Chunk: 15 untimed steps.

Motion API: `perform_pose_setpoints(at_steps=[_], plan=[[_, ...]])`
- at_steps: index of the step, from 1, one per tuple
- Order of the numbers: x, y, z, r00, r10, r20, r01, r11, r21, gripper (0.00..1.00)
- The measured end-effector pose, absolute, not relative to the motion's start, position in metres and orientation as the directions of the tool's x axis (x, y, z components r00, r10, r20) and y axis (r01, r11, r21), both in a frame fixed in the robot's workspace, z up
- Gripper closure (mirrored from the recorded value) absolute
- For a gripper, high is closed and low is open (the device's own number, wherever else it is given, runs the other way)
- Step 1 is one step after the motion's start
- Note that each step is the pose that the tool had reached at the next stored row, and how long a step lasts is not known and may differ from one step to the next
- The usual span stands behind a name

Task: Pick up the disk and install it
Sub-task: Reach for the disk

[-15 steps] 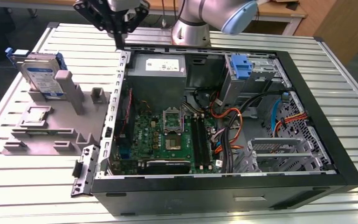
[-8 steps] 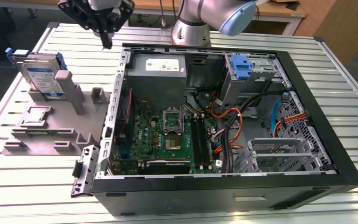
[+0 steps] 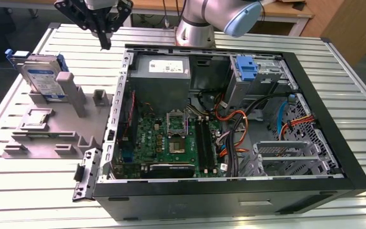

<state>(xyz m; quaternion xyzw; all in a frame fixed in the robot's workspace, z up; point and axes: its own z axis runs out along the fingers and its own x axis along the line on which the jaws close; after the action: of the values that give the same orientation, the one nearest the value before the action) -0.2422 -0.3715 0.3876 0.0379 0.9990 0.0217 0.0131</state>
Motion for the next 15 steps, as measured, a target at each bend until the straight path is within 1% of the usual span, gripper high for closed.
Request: perform_pose_setpoints(at_steps=[15], plan=[[-0.2514, -0.3712, 0.3875, -0.997, 0.076, -0.025, 0.075, 0.996, 0.044, 0.90]])
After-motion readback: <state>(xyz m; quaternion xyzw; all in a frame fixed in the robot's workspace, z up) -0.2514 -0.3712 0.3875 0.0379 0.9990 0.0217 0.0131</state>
